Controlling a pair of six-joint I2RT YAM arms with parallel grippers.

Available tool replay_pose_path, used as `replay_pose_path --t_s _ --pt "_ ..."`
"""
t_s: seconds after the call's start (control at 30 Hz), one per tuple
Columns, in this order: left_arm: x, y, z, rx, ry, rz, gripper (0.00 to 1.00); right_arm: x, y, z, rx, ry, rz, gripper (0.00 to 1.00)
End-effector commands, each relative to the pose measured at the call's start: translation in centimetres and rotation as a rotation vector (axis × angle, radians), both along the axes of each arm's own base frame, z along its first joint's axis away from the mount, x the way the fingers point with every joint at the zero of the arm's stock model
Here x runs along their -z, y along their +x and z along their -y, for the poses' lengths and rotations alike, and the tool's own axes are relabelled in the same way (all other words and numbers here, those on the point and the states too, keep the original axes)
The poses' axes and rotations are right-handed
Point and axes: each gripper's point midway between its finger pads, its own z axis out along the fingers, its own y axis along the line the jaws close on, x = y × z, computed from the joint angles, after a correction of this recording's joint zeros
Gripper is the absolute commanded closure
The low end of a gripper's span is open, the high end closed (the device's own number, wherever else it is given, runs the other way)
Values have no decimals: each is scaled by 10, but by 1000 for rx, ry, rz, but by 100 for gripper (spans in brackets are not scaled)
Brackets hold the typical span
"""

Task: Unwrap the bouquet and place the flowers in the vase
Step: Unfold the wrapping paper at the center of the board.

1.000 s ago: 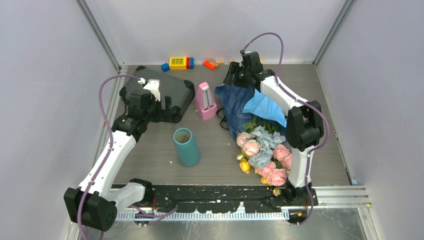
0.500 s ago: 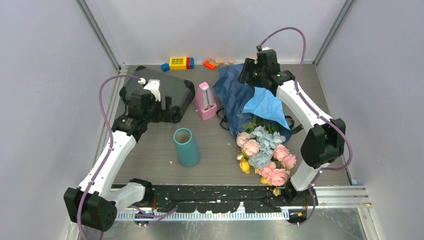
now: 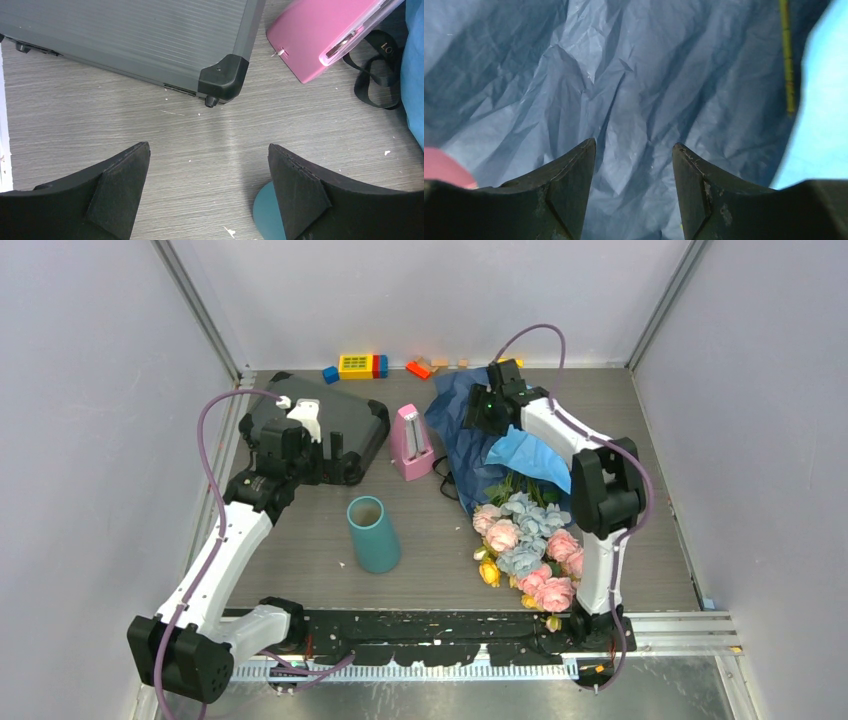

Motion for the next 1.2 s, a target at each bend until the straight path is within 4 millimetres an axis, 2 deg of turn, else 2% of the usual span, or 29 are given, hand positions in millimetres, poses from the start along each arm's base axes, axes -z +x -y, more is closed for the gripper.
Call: replay_pose_path --t_s 0.0,0.07,0.2,0.33,0.47,0.57,0.7,0.73,0.77,0.8,0.83,0.87,0.97,1.03,1.07,1.17 --pt "-17 4 0 -4 -3 68 10 -13 18 -35 -42 50 56 37" --pt "-16 4 0 -5 -2 67 10 5 20 -44 -54 34 29 37" --pt "-16 4 -1 -6 -2 67 10 19 23 -57 -73 1 12 37" --pt "-16 4 0 -4 -3 65 10 46 22 -60 -87 -53 -33 37" --pt "-17 4 0 -4 -3 68 10 55 21 -62 -110 -89 -50 36" --pt "-16 3 0 -4 -3 67 10 51 21 -66 -146 -110 -47 35" --pt "-16 4 -1 -6 -1 67 10 22 17 -68 -198 -128 -18 31" --pt "-16 4 0 -6 -1 67 10 5 18 -68 -203 -122 10 29" --pt "-16 4 0 -6 -1 65 10 -2 14 -66 -214 -130 12 28" --pt "-16 4 0 -6 -1 65 10 -21 12 -65 -221 -122 41 26" --pt "-16 4 -1 -6 -1 65 10 -28 7 -62 -242 -135 38 25" --pt "-16 4 -1 -6 -1 67 10 -48 3 -60 -250 -132 68 23" --pt "-17 4 0 -5 -3 69 9 -74 -15 -45 -286 -186 90 20" --pt "-17 3 0 -5 -4 69 9 -94 -29 -25 -277 -249 115 20" --pt "-16 3 0 -5 -4 68 9 -98 -32 -17 -278 -284 122 20" --pt "-17 3 0 -3 -7 71 9 -110 -61 3 -304 -350 119 19"
